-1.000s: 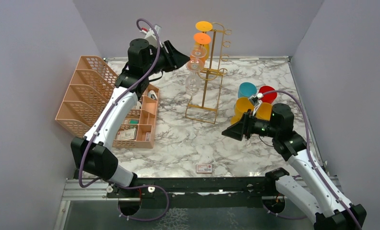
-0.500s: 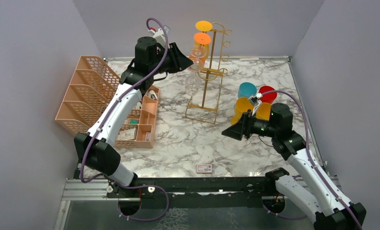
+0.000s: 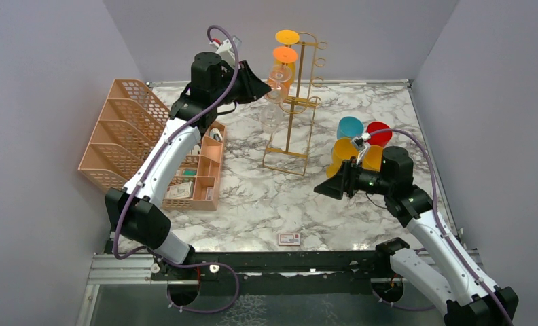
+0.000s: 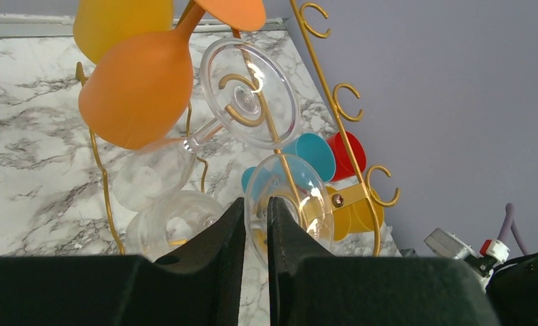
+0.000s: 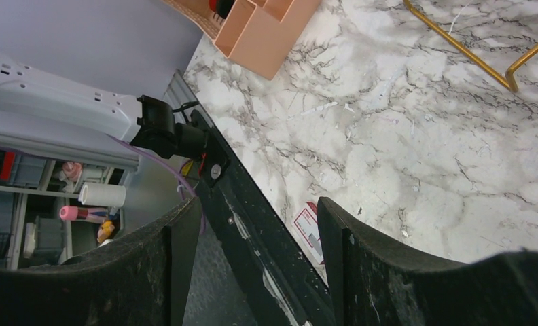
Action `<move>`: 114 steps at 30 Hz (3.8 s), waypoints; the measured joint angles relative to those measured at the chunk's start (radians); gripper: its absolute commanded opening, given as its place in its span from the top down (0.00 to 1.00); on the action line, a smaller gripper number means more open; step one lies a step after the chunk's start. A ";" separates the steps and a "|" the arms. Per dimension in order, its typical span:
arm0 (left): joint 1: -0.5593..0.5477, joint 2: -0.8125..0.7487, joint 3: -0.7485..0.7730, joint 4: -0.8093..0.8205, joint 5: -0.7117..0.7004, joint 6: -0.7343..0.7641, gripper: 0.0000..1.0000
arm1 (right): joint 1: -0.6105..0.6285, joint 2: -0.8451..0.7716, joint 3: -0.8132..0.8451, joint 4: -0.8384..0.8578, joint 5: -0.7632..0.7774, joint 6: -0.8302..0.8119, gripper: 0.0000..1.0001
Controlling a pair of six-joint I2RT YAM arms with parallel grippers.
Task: Take the wine glass off the wine glass rack
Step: Pick up the wine glass from the wine rack.
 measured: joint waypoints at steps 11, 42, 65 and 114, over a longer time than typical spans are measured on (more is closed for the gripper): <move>0.000 -0.011 0.009 -0.002 -0.030 0.000 1.00 | 0.000 0.011 0.008 -0.021 0.032 -0.015 0.34; 0.000 -0.019 0.008 0.018 -0.058 -0.182 1.00 | 0.000 0.019 0.010 -0.064 0.082 -0.023 0.33; 0.017 -0.077 -0.063 0.107 -0.093 -0.255 1.00 | 0.000 0.019 0.010 -0.065 0.082 -0.025 0.33; 0.135 -0.280 -0.279 0.191 -0.088 -0.222 1.00 | 0.000 0.020 0.010 -0.064 0.081 -0.032 0.32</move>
